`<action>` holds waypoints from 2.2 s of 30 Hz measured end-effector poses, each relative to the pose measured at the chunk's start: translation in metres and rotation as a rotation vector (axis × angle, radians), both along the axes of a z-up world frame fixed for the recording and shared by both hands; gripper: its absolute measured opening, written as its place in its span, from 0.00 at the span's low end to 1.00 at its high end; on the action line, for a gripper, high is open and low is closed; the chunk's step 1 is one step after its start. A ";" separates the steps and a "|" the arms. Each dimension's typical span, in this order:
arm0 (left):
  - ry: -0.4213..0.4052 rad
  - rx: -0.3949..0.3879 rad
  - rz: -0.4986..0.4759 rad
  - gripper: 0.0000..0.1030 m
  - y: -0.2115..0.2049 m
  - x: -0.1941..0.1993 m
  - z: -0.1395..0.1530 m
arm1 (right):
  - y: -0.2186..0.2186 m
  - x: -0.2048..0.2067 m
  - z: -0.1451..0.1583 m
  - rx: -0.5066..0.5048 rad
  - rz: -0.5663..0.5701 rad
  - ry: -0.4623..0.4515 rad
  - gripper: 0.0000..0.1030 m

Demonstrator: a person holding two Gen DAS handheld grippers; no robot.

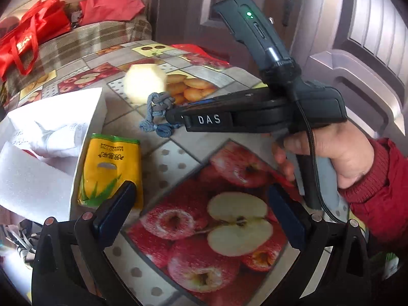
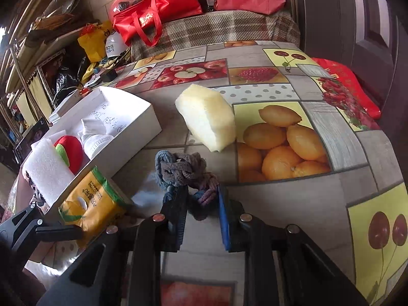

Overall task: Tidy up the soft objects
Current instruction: 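Grasp the yellow tissue pack with left gripper while right grasps the blue rope knot toy, then carry the tissue pack and rope knot toy over the white tray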

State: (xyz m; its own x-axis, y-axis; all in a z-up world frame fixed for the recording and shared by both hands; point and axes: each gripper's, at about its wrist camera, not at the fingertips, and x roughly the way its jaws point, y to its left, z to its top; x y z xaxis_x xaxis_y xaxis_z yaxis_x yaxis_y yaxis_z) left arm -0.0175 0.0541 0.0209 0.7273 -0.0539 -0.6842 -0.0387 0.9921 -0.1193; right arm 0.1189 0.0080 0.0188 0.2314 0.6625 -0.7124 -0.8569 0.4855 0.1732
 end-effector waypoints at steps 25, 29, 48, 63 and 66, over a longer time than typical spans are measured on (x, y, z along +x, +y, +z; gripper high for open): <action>-0.040 0.068 0.183 0.99 0.026 0.003 0.007 | -0.056 0.011 0.006 0.127 -0.038 0.053 0.21; 0.015 0.073 0.213 0.98 0.022 0.023 -0.002 | -0.057 0.011 0.005 0.137 -0.042 0.065 0.21; 0.110 0.100 0.258 0.49 0.014 0.044 -0.014 | -0.060 0.004 0.011 0.183 -0.013 0.036 0.21; -0.213 0.233 0.310 0.48 -0.011 -0.006 0.023 | -0.093 -0.025 0.039 0.368 -0.102 -0.212 0.21; -0.266 0.261 0.326 0.48 -0.014 -0.016 0.028 | -0.096 -0.033 0.041 0.377 -0.112 -0.252 0.21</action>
